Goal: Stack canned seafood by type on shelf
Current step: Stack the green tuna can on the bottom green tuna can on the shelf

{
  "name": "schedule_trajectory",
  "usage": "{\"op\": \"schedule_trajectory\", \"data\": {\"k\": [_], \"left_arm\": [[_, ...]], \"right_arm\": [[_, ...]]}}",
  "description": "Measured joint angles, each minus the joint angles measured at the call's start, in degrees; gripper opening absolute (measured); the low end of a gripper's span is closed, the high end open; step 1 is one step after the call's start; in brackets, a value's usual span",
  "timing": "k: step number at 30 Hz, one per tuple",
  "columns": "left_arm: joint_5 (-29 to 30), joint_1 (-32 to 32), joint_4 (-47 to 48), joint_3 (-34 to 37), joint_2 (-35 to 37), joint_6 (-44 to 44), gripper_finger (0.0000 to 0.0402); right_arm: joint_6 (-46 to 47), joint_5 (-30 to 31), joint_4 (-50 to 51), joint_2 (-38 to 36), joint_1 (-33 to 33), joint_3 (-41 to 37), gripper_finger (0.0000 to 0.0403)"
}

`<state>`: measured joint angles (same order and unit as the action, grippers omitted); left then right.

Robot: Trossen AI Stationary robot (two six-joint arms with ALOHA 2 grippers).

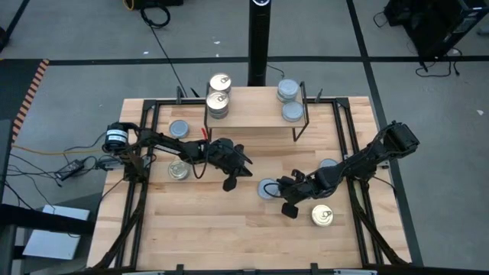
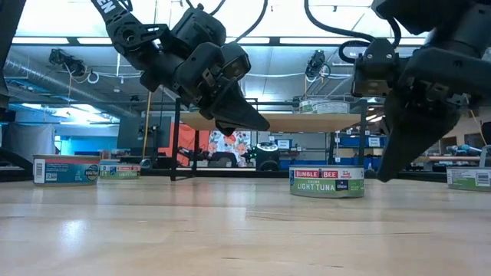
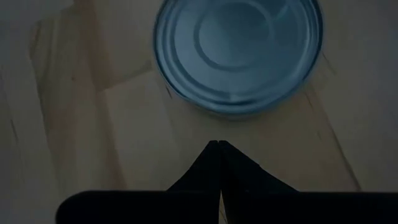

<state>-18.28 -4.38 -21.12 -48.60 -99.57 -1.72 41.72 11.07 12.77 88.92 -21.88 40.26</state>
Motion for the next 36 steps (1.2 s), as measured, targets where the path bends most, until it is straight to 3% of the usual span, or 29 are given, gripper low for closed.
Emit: {"op": "schedule_trajectory", "data": {"k": [7,29,36], "left_arm": [[0.0,0.0,0.07,0.0,0.0,0.0,0.0005],[0.22,1.88,1.33,-0.04,0.35,0.17,0.0005],[2.64,1.88,1.27,-0.04,0.35,0.09,0.0009]], "right_arm": [[-2.34,1.29,-6.28,0.0,1.06,-2.88,0.001],[-5.95,1.31,-10.66,0.0,1.94,-3.33,0.001],[-5.95,1.29,-10.64,0.0,1.94,-3.33,0.001]]}}
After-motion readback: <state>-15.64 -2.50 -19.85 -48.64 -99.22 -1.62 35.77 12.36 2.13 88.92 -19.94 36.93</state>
